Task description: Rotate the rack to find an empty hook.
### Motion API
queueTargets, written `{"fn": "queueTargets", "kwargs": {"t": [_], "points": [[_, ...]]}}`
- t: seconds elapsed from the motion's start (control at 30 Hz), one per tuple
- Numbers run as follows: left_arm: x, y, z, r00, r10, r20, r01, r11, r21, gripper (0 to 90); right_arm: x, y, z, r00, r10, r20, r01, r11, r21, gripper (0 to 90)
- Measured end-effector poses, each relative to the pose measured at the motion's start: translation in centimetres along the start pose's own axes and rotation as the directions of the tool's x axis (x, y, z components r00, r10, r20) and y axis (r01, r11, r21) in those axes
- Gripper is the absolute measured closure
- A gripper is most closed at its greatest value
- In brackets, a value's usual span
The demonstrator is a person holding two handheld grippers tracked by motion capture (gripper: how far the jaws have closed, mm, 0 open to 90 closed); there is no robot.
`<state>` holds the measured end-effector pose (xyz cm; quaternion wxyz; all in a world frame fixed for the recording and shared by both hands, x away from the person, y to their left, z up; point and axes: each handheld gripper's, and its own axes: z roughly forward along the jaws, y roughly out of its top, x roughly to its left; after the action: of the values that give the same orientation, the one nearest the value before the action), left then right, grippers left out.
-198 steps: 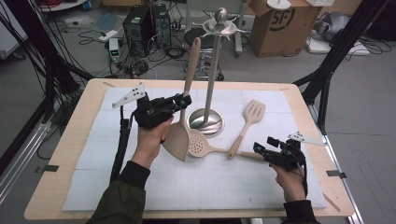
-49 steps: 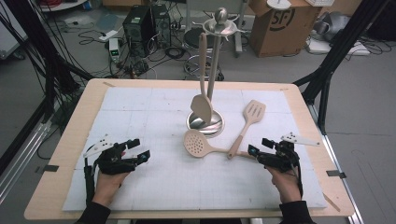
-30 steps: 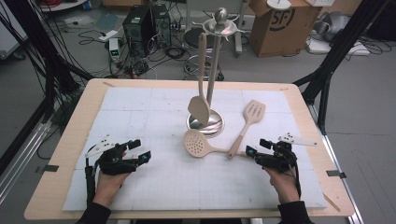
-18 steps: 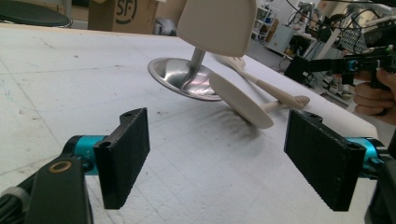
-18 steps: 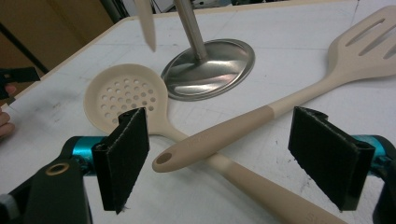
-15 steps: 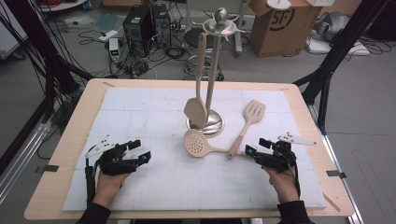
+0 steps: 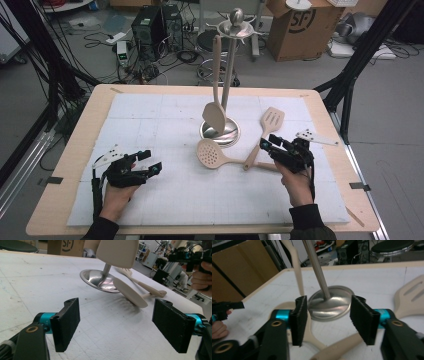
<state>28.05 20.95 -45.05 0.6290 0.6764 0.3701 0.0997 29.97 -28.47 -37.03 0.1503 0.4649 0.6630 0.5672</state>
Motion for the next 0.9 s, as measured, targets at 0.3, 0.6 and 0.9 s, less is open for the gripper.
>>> {"fn": "queueTargets", "kwargs": {"t": [0.3,0.6,0.9], "points": [[0.1,-0.2,-0.1,0.9999,-0.013,0.001,0.013,0.9998,-0.014,22.9,1.8,3.4,0.4,0.9991,-0.028,-0.032,0.024,0.994,-0.104,81.6],[0.4,-0.3,-0.4,0.9995,-0.03,0.014,0.03,0.999,-0.033,22.9,3.8,7.1,1.1,0.9941,-0.063,-0.088,0.046,0.982,-0.183,89.1],[0.5,-0.4,-0.3,0.9995,-0.031,0.011,0.031,0.9989,-0.036,22.9,4.9,10.1,1.9,0.9891,-0.074,-0.128,0.044,0.974,-0.22,89.2]]}}
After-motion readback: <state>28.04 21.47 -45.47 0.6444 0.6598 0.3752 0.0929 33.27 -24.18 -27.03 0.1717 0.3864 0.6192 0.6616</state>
